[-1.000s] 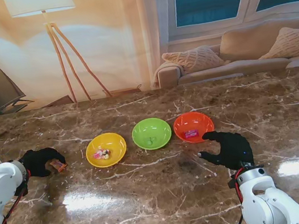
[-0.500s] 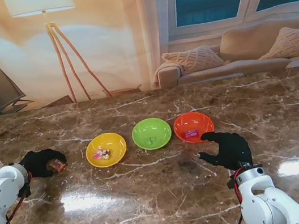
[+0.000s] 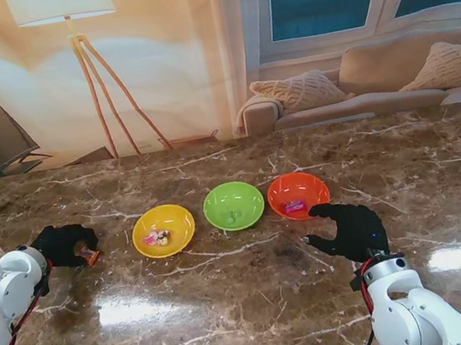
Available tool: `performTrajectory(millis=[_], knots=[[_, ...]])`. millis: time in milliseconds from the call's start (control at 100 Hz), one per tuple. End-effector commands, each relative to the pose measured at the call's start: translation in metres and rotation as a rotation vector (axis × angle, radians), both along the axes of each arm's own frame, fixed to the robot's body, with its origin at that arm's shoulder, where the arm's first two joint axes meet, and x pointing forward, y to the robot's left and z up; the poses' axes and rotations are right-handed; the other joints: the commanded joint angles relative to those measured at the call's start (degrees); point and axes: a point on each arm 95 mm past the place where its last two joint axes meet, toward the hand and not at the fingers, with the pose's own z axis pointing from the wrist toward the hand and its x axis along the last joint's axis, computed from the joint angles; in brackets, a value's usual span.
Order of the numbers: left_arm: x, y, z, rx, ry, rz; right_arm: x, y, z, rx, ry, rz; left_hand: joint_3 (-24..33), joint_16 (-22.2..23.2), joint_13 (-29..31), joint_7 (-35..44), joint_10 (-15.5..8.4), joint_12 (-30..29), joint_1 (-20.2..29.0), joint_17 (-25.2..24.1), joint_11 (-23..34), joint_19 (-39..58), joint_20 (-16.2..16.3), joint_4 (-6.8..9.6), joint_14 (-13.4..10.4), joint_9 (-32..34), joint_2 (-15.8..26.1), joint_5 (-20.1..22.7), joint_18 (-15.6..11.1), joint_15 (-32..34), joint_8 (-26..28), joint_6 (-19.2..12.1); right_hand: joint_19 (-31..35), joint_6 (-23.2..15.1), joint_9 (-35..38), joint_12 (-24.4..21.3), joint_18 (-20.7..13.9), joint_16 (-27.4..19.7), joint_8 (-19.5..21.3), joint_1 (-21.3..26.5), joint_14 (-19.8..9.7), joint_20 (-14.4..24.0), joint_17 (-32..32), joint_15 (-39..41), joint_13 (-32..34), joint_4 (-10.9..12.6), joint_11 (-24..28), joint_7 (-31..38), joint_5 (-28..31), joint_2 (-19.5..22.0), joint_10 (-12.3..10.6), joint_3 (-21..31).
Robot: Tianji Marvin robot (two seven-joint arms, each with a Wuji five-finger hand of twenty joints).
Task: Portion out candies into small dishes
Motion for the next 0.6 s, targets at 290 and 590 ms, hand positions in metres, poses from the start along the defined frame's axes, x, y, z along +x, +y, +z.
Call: performTrajectory(millis=[290,590], knots=[[-0.012,-0.004,-0.029,-0.106,0.076,0.022,-0.002,0.000,-0.005,0.003,0.032,0.002,2.4,1.7,18.3,11.9,-2.9,-4.1,-0.1,10.5,2.2,12.4,2.3,-2.00,-3.5,19.6,-6.3,13.0,2.1,7.3,9.9,-3.4,1.2,-0.9,1.7,0.7,0.1,1.2,-0.1,-1.0,0.7,0.8,0.1,0.6,0.8,-1.1,0.5,0.8,1.8,-0.4,0.1,1.1],[-0.015,-0.009,-0.037,-0.186,0.092,0.077,-0.003,0.000,-0.006,0.009,0.037,0.003,-0.2,12.4,32.8,14.3,-3.2,19.5,6.9,21.9,-3.5,21.9,1.2,0.56,-3.4,42.1,-10.7,17.3,0.9,11.9,11.9,-4.0,1.5,-0.9,2.9,1.0,-0.2,1.4,-0.1,-1.3,0.8,0.7,0.6,1.0,1.5,-1.1,1.0,1.1,2.4,-0.2,0.2,1.4]])
